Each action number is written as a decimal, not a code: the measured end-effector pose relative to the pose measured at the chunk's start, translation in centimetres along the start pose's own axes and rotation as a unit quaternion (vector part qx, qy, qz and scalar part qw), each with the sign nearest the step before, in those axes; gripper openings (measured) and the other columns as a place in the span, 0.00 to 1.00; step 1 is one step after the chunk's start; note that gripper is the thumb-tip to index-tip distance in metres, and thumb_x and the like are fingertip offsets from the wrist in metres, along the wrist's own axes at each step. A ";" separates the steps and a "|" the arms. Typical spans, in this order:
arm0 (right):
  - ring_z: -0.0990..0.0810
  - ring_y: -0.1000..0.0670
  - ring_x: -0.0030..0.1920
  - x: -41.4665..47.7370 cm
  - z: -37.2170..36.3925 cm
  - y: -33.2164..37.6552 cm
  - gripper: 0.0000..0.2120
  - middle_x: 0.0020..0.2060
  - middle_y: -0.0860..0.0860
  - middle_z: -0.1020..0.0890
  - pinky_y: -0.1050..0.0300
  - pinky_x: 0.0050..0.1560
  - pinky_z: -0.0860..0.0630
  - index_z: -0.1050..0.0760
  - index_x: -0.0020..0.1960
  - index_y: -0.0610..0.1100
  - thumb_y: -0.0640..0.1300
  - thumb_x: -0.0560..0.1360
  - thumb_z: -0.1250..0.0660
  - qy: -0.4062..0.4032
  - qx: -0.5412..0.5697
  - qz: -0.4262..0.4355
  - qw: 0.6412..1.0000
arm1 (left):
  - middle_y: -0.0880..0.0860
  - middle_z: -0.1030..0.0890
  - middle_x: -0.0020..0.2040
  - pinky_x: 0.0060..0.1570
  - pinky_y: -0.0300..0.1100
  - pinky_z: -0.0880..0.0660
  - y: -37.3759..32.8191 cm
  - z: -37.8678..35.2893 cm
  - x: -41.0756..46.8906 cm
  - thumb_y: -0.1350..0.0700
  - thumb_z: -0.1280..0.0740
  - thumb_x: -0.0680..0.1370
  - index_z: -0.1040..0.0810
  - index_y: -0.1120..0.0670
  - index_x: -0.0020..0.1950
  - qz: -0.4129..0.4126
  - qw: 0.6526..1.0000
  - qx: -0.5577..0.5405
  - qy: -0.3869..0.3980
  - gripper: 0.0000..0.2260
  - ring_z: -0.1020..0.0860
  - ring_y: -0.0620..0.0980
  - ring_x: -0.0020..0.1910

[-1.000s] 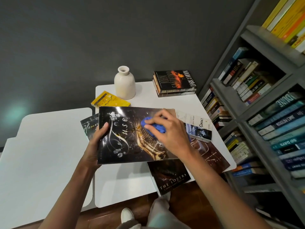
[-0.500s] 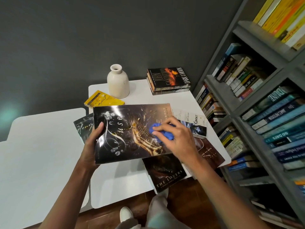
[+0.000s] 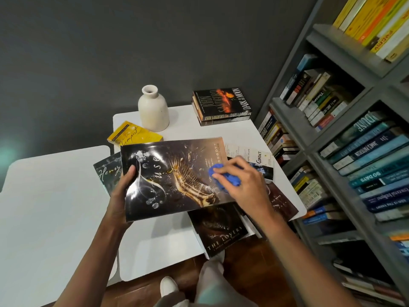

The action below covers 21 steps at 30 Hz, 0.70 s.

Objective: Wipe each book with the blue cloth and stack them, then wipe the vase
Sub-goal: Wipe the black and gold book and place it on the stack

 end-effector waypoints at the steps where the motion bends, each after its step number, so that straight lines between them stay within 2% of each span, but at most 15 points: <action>1: 0.21 0.51 0.39 0.6 0.5 -0.9 0.11 0.43 0.51 0.22 0.54 0.39 0.18 0.17 0.48 0.43 0.50 0.71 0.28 -0.015 -0.003 -0.016 1.000 | 0.53 0.14 0.49 0.40 0.45 0.18 0.1 0.0 0.0 0.49 0.42 0.81 0.16 0.53 0.54 0.004 1.000 0.001 0.003 0.16 0.15 0.52 0.46; 3: 0.22 0.52 0.38 2.4 1.3 -1.7 0.09 0.43 0.52 0.23 0.54 0.38 0.20 0.17 0.47 0.45 0.49 0.72 0.28 -0.053 -0.013 -0.041 0.998 | 0.53 0.14 0.46 0.38 0.43 0.18 0.3 -0.4 0.1 0.50 0.43 0.82 0.13 0.52 0.46 0.007 1.000 0.009 0.009 0.19 0.15 0.51 0.43; 5: 0.22 0.51 0.40 4.3 1.5 -1.2 0.09 0.43 0.52 0.23 0.54 0.38 0.21 0.17 0.48 0.45 0.49 0.72 0.27 -0.076 -0.020 -0.051 0.996 | 0.52 0.14 0.45 0.37 0.42 0.19 0.6 -1.0 0.3 0.50 0.43 0.82 0.13 0.53 0.45 0.009 1.000 0.010 0.017 0.19 0.15 0.50 0.42; 8: 0.21 0.50 0.39 4.9 0.0 1.5 0.09 0.44 0.50 0.22 0.56 0.39 0.21 0.17 0.48 0.44 0.49 0.71 0.27 -0.061 -0.020 -0.020 0.998 | 0.53 0.14 0.48 0.39 0.43 0.18 0.7 -1.3 0.6 0.50 0.42 0.81 0.20 0.55 0.59 0.011 1.000 0.012 0.027 0.15 0.15 0.51 0.44; 11: 0.21 0.50 0.39 3.5 -1.2 2.9 0.10 0.44 0.50 0.21 0.56 0.40 0.20 0.17 0.49 0.44 0.48 0.71 0.27 -0.027 0.001 0.017 0.999 | 0.53 0.15 0.52 0.44 0.45 0.18 1.0 -1.1 0.9 0.49 0.40 0.79 0.26 0.57 0.69 0.017 0.999 0.023 0.036 0.21 0.16 0.52 0.47; 13: 0.21 0.51 0.39 3.5 -0.6 1.1 0.10 0.44 0.50 0.21 0.54 0.41 0.19 0.17 0.49 0.44 0.48 0.71 0.27 -0.032 -0.002 -0.009 0.999 | 0.54 0.16 0.54 0.45 0.46 0.18 1.0 -0.9 0.9 0.48 0.40 0.79 0.28 0.57 0.71 0.016 0.999 0.019 0.034 0.23 0.16 0.52 0.49; 16: 0.21 0.52 0.41 3.9 1.1 -2.0 0.08 0.44 0.53 0.23 0.51 0.40 0.20 0.17 0.48 0.45 0.49 0.73 0.28 -0.074 -0.013 -0.067 0.995 | 0.53 0.15 0.52 0.42 0.45 0.18 0.9 -0.4 0.9 0.48 0.40 0.79 0.21 0.55 0.64 0.009 0.999 0.021 0.023 0.18 0.15 0.52 0.48; 17: 0.21 0.52 0.41 3.9 1.4 -2.0 0.09 0.44 0.53 0.23 0.51 0.39 0.20 0.17 0.48 0.46 0.49 0.73 0.28 -0.082 -0.015 -0.065 0.994 | 0.52 0.14 0.49 0.40 0.44 0.18 0.8 -0.5 1.0 0.49 0.40 0.80 0.18 0.53 0.58 0.009 1.000 0.021 0.021 0.16 0.15 0.51 0.46; 19: 0.21 0.51 0.40 3.2 1.1 -0.9 0.10 0.44 0.52 0.22 0.52 0.38 0.19 0.17 0.50 0.45 0.50 0.73 0.29 -0.075 -0.015 -0.042 0.996 | 0.51 0.14 0.45 0.39 0.43 0.18 0.5 -0.8 1.1 0.50 0.42 0.82 0.14 0.52 0.49 0.005 1.000 0.021 0.022 0.17 0.15 0.49 0.43; 21: 0.21 0.51 0.40 1.7 0.6 -0.1 0.12 0.45 0.52 0.22 0.54 0.38 0.19 0.18 0.50 0.45 0.51 0.73 0.31 -0.063 -0.007 -0.021 0.998 | 0.51 0.14 0.47 0.42 0.44 0.18 0.0 -0.8 1.4 0.50 0.42 0.82 0.17 0.53 0.55 -0.003 0.999 0.026 0.021 0.15 0.15 0.50 0.44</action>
Point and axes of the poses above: each hand's wrist, its own x-axis towards the middle knuckle, its own z-axis out of the back of the hand, y = z × x, the point moved 10 cm from there along x, towards the middle knuckle
